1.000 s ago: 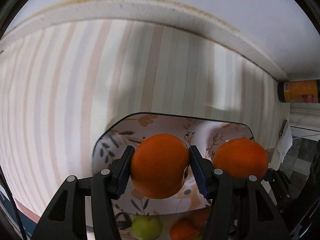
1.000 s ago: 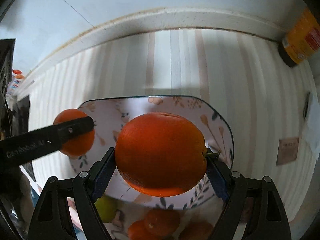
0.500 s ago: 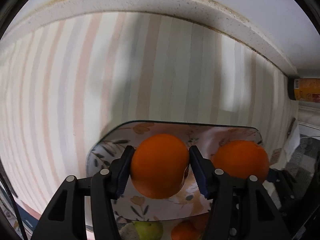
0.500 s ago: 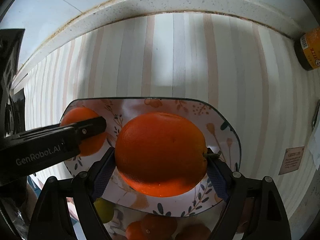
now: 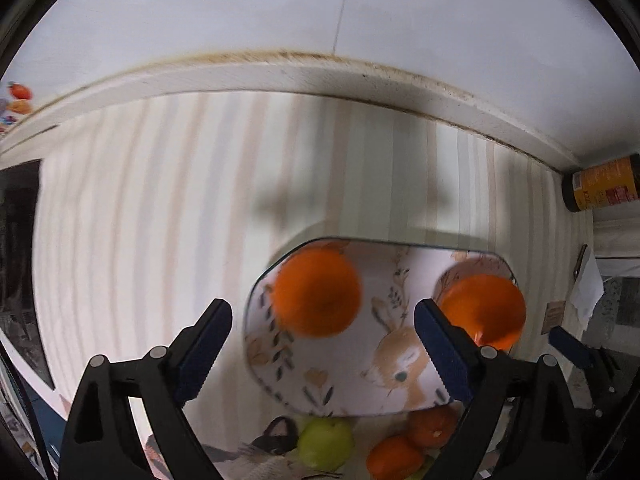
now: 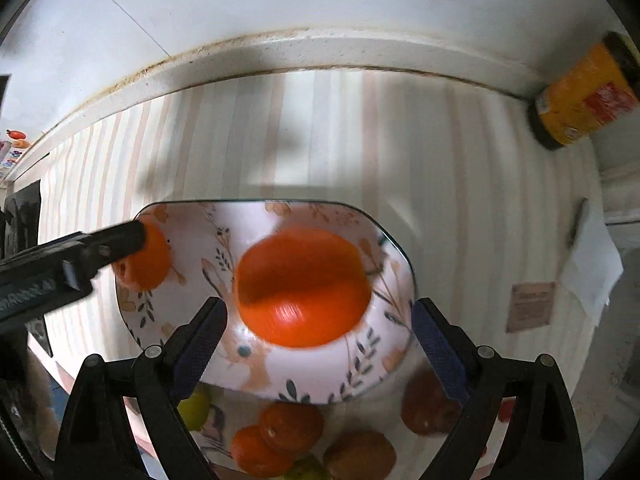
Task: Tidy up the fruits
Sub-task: 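Lift both tools back from the plate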
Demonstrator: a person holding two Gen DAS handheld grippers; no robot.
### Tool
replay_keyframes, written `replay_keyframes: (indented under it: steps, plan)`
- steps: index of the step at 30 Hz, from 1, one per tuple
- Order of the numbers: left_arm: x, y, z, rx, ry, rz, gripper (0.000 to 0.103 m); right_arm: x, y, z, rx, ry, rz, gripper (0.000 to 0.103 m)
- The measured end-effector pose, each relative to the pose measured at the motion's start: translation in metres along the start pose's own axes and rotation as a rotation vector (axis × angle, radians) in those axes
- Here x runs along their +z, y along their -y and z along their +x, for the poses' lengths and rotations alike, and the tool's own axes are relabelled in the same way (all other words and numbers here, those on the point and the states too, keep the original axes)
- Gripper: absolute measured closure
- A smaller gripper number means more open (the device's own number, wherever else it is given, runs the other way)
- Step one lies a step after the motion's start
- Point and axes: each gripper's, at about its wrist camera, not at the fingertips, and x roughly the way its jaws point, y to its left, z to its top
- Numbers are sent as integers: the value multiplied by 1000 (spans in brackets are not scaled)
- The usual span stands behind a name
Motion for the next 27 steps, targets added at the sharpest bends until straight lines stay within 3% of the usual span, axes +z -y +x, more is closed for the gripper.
replay_keyframes:
  steps: [9, 27]
  plan:
    - [-56, -18, -55, 55, 153, 37, 10, -64, -10, -27, -42, 90, 5, 7]
    - [-154, -4, -153, 25, 365, 108, 10, -165, -17, -129, -26, 305, -1, 7]
